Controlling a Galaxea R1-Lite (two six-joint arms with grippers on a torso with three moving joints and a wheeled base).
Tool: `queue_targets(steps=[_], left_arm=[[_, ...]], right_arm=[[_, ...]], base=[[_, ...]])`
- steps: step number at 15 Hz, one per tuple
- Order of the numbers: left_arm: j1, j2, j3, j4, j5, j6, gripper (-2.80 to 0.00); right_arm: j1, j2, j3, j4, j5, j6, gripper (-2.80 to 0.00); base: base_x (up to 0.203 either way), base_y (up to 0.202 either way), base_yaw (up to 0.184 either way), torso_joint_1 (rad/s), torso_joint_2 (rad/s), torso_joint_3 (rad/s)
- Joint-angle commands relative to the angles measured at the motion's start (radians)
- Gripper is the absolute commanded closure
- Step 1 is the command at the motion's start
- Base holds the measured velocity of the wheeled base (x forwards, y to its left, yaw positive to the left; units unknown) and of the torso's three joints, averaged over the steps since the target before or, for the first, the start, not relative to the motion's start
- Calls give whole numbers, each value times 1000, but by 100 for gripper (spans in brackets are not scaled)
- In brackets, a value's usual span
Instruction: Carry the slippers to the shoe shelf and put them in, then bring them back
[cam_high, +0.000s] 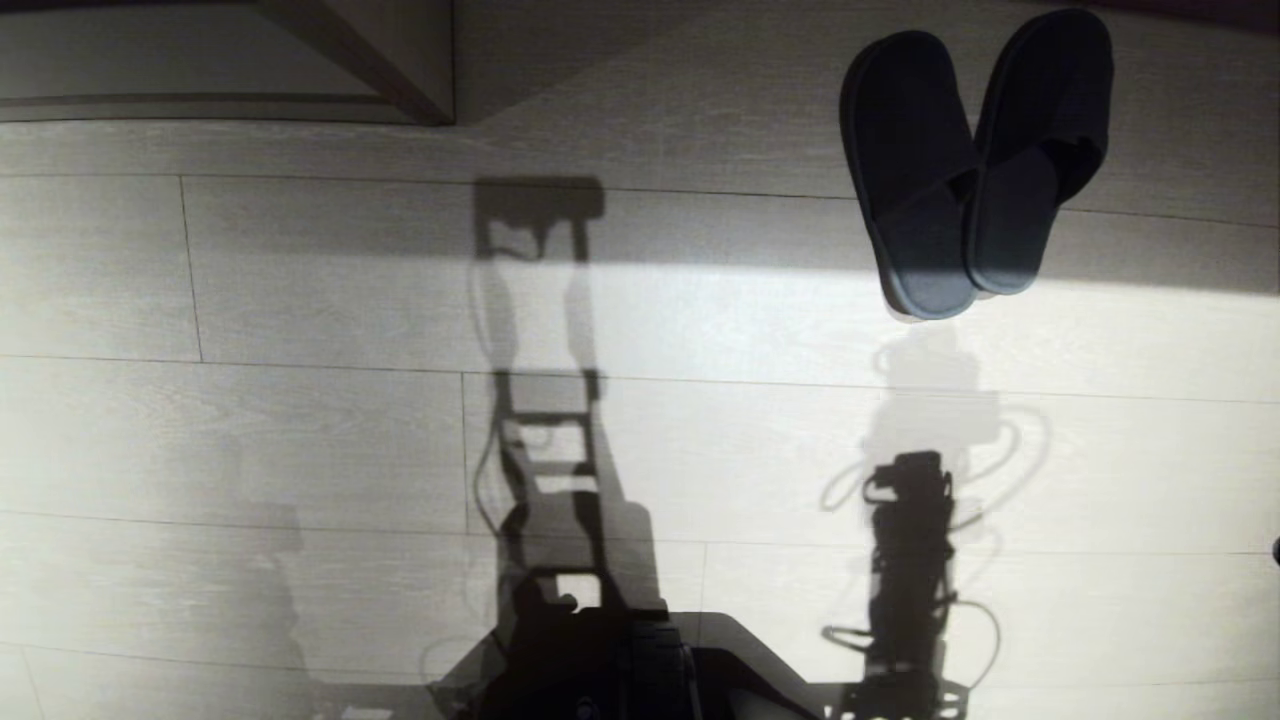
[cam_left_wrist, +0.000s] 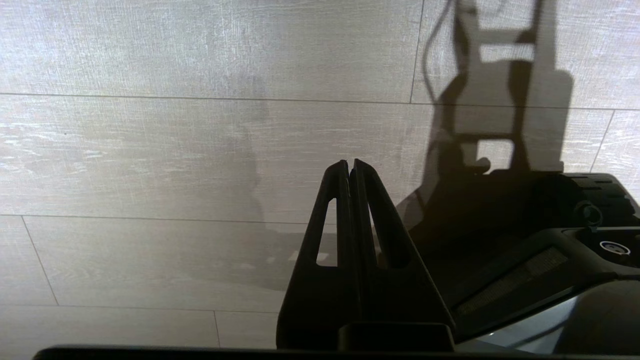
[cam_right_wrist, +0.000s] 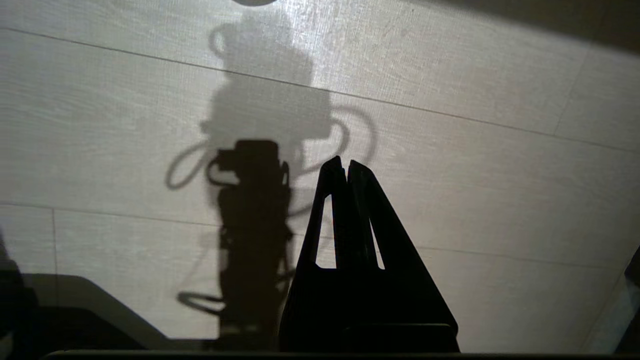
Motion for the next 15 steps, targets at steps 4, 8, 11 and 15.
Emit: queue_targets(steps=[4, 8, 11, 15], left_arm=[[0, 0, 0, 0, 0, 0, 0], [0, 0, 0, 0, 0, 0, 0], [0, 0, 0, 0, 0, 0, 0], [0, 0, 0, 0, 0, 0, 0]], right_arm=[[6, -326, 1, 373, 11, 21, 0], [7, -559, 1, 612, 64, 24, 0], [8, -664, 1, 700, 91, 48, 0], [11, -690, 2, 745, 99, 112, 0]], base=[[0, 0, 0, 0, 0, 0], [0, 0, 0, 0, 0, 0], [0, 0, 0, 0, 0, 0], [0, 0, 0, 0, 0, 0]])
